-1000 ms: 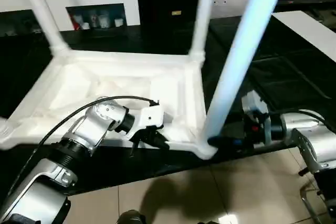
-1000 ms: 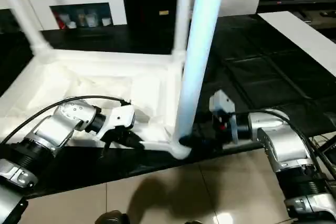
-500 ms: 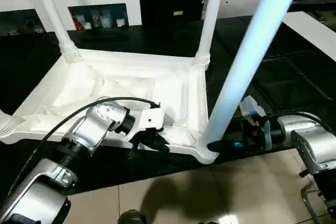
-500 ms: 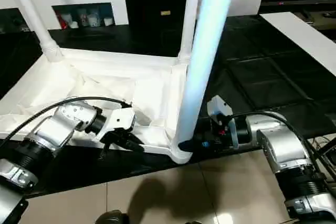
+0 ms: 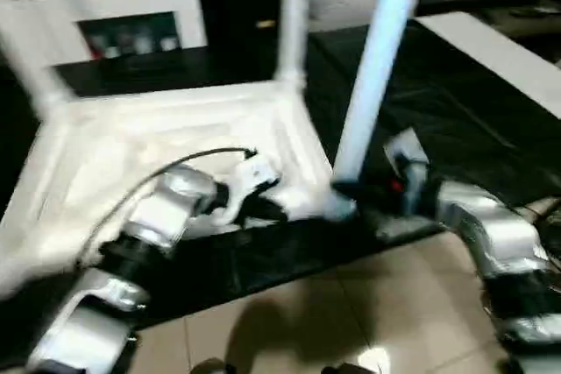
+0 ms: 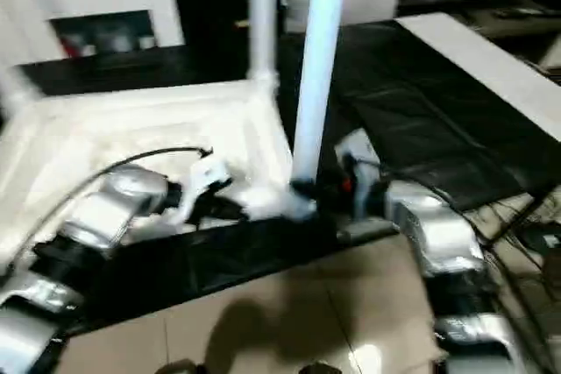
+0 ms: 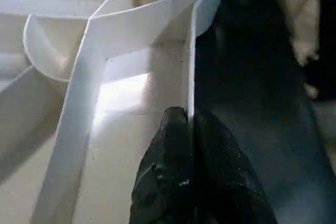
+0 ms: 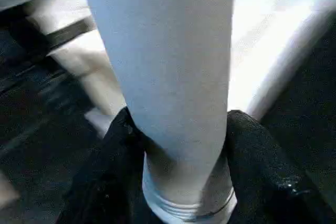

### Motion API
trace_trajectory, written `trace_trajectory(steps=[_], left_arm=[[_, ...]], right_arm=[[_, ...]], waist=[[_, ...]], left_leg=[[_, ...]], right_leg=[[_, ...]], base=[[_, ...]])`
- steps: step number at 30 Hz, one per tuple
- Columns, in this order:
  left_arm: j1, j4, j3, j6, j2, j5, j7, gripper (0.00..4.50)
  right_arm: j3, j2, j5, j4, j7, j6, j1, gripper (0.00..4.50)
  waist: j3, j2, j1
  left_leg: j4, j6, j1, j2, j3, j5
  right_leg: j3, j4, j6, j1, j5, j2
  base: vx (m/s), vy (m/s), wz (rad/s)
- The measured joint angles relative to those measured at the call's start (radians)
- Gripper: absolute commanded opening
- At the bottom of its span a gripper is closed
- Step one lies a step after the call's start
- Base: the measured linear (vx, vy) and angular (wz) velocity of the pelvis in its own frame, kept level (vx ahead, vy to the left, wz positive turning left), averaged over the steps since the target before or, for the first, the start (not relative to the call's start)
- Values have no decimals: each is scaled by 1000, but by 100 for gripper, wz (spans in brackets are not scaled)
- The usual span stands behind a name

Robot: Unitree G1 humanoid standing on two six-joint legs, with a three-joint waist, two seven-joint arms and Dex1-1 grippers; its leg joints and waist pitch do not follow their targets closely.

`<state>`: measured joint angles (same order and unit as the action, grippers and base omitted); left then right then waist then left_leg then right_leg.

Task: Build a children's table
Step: Rotate leg to tighten

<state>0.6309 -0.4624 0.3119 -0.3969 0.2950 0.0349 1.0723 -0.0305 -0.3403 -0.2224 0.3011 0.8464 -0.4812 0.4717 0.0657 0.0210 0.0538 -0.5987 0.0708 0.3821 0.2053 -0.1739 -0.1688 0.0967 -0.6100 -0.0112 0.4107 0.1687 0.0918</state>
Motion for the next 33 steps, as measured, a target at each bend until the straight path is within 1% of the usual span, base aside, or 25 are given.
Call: trace_trajectory(steps=[2,4,5,7,10,11,13,14,15,18,19,21,24,28,30,33], left_arm=[[0,-16,-18,-27,-51,2,-88,0],[8,-32,-40,-46,-97,7,-177,0],[11,-33,-41,-55,-111,11,-201,0],[14,-33,-41,-61,-125,19,-222,0],[15,-32,-42,-60,-128,25,-227,0],[15,-31,-41,-57,-128,27,-226,0],[15,-31,-36,-44,-124,29,-225,0],[14,-31,-30,-34,-120,30,-222,0],[14,-31,-25,-26,-116,30,-214,0],[14,-32,-16,-3,-102,30,-187,0],[10,-33,-9,21,-84,29,-160,0],[6,-35,0,57,-68,29,-128,0],[5,-47,2,104,-50,29,-86,0],[5,-75,7,180,-18,20,-13,0],[5,-85,11,213,2,12,19,0],[1,-86,20,245,31,0,72,0]], right_arm=[[18,56,30,44,-118,21,29,197],[43,104,43,103,-220,52,60,197],[54,116,43,117,-245,60,67,230],[74,132,38,132,-261,74,71,266],[80,140,32,132,-261,81,69,274],[80,139,32,130,-260,82,67,292],[80,132,29,124,-243,98,54,314],[80,127,26,123,-228,107,48,323],[77,118,23,123,-210,118,42,323],[55,70,27,122,-145,165,23,359],[39,36,27,106,-92,181,5,367],[27,1,25,90,-28,187,-8,386],[8,-51,25,72,58,195,-15,386],[-32,-127,34,72,169,264,-22,386],[-42,-150,33,72,215,284,-22,386],[-53,-176,31,67,279,290,-23,386]], waist=[[0,-1,-7],[0,0,-8],[-1,0,-7],[-1,0,-3],[-1,1,-1],[-1,1,0],[-1,1,4],[-1,1,5],[-1,1,7],[-1,1,12],[-1,1,19],[-1,1,28],[-1,2,36],[-1,2,46],[-1,2,48],[-1,2,57]], left_leg=[[1,0,0,1,0,0],[1,0,1,1,0,0],[1,0,0,1,0,0],[2,0,0,0,0,-1],[2,-1,0,0,0,-1],[2,-1,1,0,0,-1],[2,-1,0,0,0,-1],[2,-1,0,0,0,-1],[2,-1,0,0,0,-1],[2,-1,1,0,0,-1],[2,-1,1,0,1,-1],[2,-1,1,0,1,-1],[2,-1,2,0,0,-1],[2,-1,2,0,0,-1],[2,-1,2,0,0,-1],[2,-1,2,0,0,-1]], right_leg=[[0,-1,0,0,0,-1],[1,-1,0,2,0,-1],[1,-1,0,1,0,-1],[1,-1,-3,1,-2,-1],[0,0,-4,2,-3,-1],[0,0,-4,2,-3,-1],[1,0,-4,2,-3,-1],[1,0,-4,2,-3,-1],[1,0,-4,2,-3,-1],[1,0,-5,2,-3,-1],[1,0,-5,2,-3,-1],[1,0,-5,3,-3,-1],[1,-1,-5,3,-3,-1],[1,-1,-5,3,-3,0],[1,-1,-5,3,-3,0],[1,-1,-5,3,-3,0]], base=[[0,0,0],[0,0,0],[0,0,0],[0,0,0],[0,0,0],[0,0,0],[0,0,0],[0,0,0],[0,0,0],[0,0,0],[0,0,0],[0,0,0],[0,0,0],[0,0,0],[0,0,0],[0,0,0]])
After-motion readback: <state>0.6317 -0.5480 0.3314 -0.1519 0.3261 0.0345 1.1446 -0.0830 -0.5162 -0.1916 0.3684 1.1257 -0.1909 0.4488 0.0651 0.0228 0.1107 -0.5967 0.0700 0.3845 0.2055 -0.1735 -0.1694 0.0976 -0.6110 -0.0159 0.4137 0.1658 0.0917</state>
